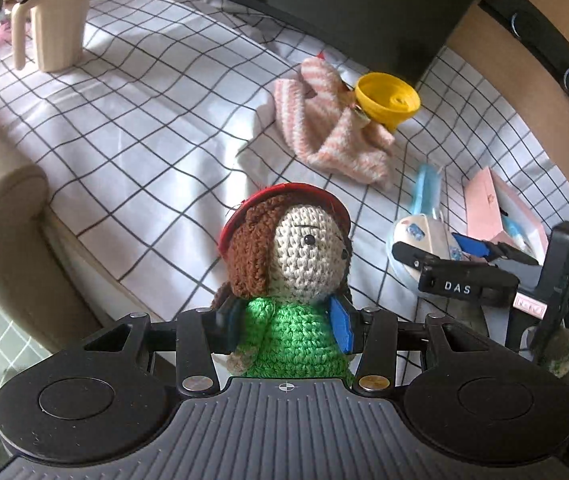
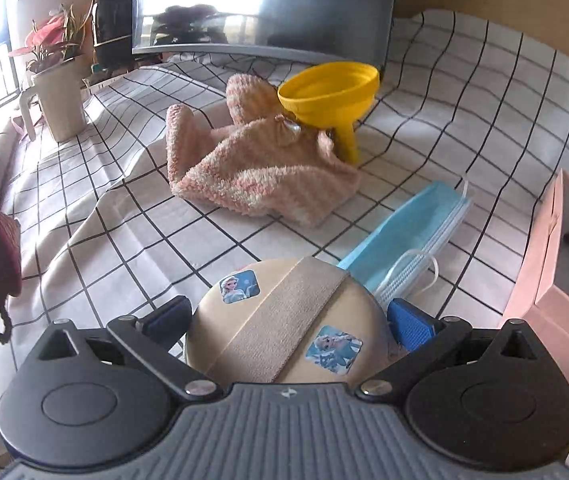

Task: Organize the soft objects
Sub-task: 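Lower the doll into the pink box with the left tool while the right tool carries the pouch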

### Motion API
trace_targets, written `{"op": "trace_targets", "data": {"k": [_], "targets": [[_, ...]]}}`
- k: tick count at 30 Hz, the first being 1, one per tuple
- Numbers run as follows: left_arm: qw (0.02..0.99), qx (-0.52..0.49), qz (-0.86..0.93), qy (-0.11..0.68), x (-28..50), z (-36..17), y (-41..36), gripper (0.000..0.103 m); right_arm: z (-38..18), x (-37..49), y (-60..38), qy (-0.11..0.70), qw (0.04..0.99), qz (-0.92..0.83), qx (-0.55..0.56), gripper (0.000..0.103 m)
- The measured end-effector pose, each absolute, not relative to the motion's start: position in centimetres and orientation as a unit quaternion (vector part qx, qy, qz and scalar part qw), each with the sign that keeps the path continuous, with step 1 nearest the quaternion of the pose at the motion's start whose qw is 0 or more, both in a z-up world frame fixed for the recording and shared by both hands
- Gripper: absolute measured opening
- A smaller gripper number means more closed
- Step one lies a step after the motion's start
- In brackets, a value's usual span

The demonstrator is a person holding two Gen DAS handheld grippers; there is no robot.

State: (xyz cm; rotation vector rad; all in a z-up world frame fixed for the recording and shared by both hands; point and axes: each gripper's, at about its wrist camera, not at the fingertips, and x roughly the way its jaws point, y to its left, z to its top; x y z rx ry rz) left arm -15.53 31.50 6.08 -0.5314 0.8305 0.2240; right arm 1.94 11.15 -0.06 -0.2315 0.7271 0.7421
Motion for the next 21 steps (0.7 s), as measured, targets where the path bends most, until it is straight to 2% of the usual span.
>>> {"op": "trace_targets", "data": {"k": [11,16,21], "targets": [[0.877,-0.238,0.048,0.414,-12.5,5.9,29.6,0.049,-0.4,2.6,9.5,0.358,0.847,0.383,-0.092,0.103],[0.874,-0.225,0.013,0.43,-11.1,5.5,28.4,0.049,0.5,2.6,8.5,0.389,0.827,0.395,-0.089,0.101],[0.873,-0.198,-0.035,0.445,-9.6,5.6,26.9,0.049,3.7,-0.7,3.9,0.354,0.854,0.372,-0.083,0.101]]}}
